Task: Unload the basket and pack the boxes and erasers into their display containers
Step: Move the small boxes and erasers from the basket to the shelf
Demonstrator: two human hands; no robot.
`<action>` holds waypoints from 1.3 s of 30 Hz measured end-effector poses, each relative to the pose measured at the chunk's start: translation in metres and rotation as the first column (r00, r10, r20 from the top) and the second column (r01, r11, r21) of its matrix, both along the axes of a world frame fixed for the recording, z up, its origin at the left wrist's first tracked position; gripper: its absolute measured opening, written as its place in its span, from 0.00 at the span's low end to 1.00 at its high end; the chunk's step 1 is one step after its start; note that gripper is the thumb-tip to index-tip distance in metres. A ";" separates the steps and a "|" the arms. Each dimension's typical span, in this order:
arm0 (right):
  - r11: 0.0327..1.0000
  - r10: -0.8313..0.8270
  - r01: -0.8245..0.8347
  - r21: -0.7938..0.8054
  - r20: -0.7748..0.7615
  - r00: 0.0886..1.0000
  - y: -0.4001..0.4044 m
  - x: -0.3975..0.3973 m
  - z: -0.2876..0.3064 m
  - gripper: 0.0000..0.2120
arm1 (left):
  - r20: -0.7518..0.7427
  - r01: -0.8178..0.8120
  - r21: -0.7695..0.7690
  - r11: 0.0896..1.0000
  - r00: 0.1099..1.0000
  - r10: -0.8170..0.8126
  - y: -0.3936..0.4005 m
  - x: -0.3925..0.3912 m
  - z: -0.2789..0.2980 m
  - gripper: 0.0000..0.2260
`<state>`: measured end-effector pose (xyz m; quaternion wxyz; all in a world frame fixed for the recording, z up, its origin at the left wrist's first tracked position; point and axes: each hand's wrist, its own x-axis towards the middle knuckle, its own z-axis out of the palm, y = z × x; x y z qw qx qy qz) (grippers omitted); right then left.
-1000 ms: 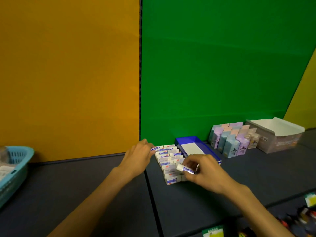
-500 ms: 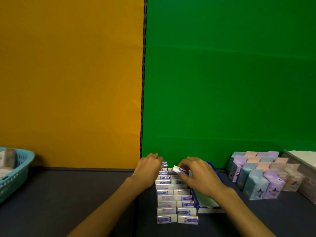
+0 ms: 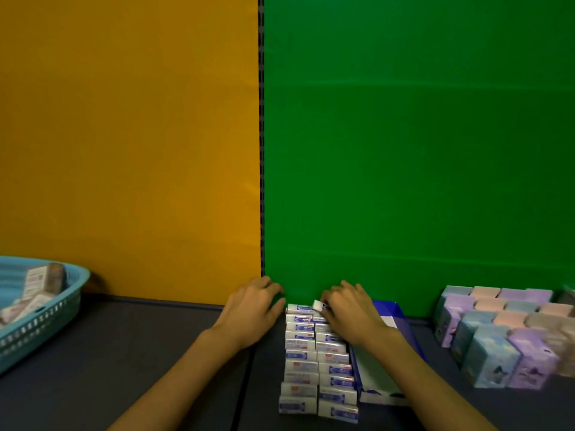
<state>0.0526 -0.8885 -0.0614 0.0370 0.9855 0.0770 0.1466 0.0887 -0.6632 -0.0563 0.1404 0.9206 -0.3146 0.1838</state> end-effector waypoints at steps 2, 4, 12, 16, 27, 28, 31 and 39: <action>1.000 -0.007 0.007 -0.001 -0.011 1.000 -0.003 0.002 -0.002 0.08 | -0.002 -0.027 -0.001 1.000 1.000 0.027 0.008 -0.006 0.003 0.14; 1.000 -0.003 0.003 -0.004 -0.017 1.000 -0.004 0.003 -0.001 0.08 | -0.001 -0.051 0.008 0.999 0.999 0.051 0.014 -0.013 0.004 0.14; 0.986 0.119 -0.121 0.116 0.022 0.993 0.004 -0.011 0.020 0.14 | 0.002 -0.164 0.026 0.986 0.986 0.164 0.036 -0.050 0.022 0.14; 0.945 0.247 -0.252 0.208 0.053 0.968 0.041 -0.024 0.034 0.16 | -0.010 -0.238 0.067 0.969 0.971 0.239 0.062 -0.070 0.032 0.17; 0.857 0.457 -0.471 0.208 0.115 0.882 0.191 -0.048 0.055 0.17 | 0.022 -0.449 0.138 0.883 0.892 0.451 0.183 -0.123 0.054 0.22; 0.851 0.465 -0.480 0.214 0.121 0.877 0.209 -0.051 0.057 0.17 | 0.026 -0.466 0.126 0.876 0.884 0.467 0.200 -0.129 0.056 0.22; 0.837 0.484 -0.503 0.213 0.139 0.864 0.264 -0.061 0.061 0.17 | 0.020 -0.502 0.092 0.860 0.864 0.502 0.256 -0.148 0.061 0.23; 0.861 0.450 -0.466 0.202 0.124 0.885 0.386 -0.087 0.069 0.16 | 0.018 -0.529 0.073 0.846 0.849 0.529 0.399 -0.183 0.054 0.23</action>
